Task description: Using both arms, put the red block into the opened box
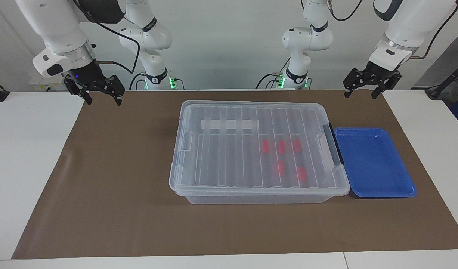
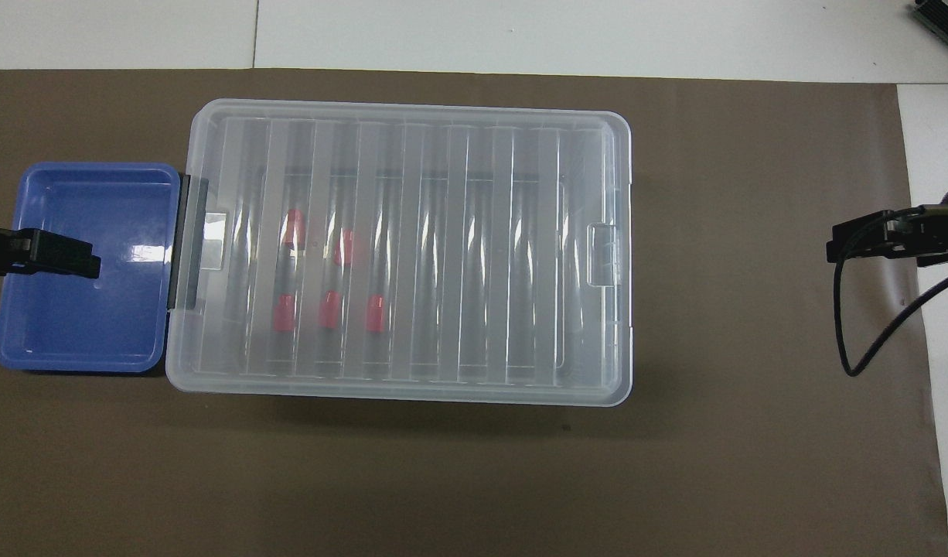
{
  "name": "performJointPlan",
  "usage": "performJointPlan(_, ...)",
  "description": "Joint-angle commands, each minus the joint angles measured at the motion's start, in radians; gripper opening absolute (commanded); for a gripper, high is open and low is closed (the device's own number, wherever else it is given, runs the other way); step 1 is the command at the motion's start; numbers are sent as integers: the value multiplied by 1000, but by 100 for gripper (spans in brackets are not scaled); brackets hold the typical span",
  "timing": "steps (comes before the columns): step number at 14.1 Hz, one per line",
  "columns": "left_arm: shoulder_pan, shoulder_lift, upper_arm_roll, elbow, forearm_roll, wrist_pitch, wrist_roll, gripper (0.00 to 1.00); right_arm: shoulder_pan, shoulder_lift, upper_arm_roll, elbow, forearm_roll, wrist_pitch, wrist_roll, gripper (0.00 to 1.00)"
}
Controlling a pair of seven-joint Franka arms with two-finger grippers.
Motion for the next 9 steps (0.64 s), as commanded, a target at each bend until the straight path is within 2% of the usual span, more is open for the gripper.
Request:
performJointPlan(1,-13,-28,6,-15,12,-18,-17,100,-5,2,5,8,4,-13,17,100)
performJointPlan(9,-15,-30,5,-24,12,-7,-20,100,-5,3,5,8,4,-13,17,100)
